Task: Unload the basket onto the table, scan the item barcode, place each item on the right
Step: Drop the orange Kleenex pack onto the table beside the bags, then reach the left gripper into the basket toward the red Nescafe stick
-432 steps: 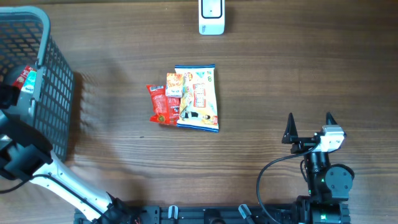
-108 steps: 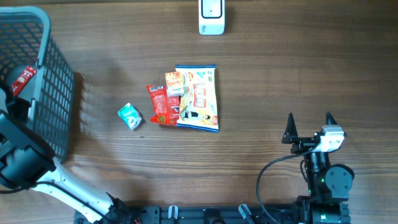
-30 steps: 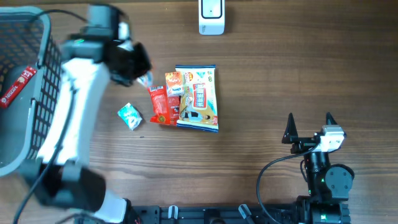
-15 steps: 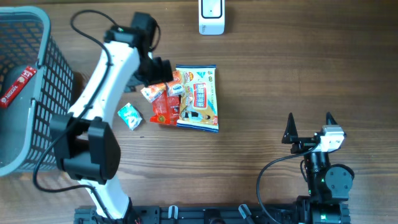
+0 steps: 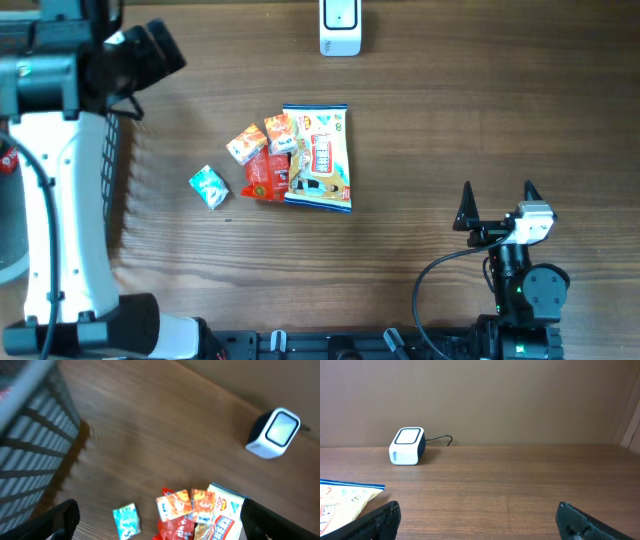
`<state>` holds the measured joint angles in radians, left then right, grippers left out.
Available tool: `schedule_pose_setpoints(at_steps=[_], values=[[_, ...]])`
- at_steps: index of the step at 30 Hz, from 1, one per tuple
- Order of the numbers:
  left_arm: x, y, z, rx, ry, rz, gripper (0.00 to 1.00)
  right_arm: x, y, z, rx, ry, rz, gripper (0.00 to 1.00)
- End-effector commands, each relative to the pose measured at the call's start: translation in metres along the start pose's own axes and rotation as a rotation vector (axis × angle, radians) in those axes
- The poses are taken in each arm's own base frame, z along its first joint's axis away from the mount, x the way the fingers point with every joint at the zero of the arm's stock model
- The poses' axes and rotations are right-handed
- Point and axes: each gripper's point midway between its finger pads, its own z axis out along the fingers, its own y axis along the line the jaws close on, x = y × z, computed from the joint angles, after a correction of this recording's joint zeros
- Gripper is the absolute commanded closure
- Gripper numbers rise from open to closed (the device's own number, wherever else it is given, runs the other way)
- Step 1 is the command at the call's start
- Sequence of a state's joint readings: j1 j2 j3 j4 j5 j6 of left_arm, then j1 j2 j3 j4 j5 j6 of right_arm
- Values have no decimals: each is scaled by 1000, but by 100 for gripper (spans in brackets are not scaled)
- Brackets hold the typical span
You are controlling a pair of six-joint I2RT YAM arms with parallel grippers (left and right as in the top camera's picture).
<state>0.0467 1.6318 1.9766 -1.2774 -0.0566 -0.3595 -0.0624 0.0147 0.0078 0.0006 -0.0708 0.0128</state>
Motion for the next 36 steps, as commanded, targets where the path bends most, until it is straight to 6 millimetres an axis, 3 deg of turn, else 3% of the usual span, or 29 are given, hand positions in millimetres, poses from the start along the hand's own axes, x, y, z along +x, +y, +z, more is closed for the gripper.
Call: schedule_pose_setpoints(at_steps=[1,8,15,20,25,32,33,36], values=[[-17,28,8,-109,-46,-21,0,0,0,0,-4,-5,-11,0],[-74,102,4,-320,-254,-152,0,0,0,0,-4,-5,-11,0],[-83,169,23,-425,-231,-260,0,0,0,0,-4,-5,-11,0],[-78,220,57,-506,-162,-326,0,0,0,0,-4,-5,-11,0],[-69,263,100,-565,-74,-322,10,0,0,0,-4,-5,-10,0],[-58,298,155,-597,-12,-327,9,0,0,0,-4,-5,-11,0],[-55,305,175,-596,11,-282,9,0,0,0,-4,-5,-11,0],[-52,311,197,-593,43,-196,9,0,0,0,-4,-5,-11,0]])
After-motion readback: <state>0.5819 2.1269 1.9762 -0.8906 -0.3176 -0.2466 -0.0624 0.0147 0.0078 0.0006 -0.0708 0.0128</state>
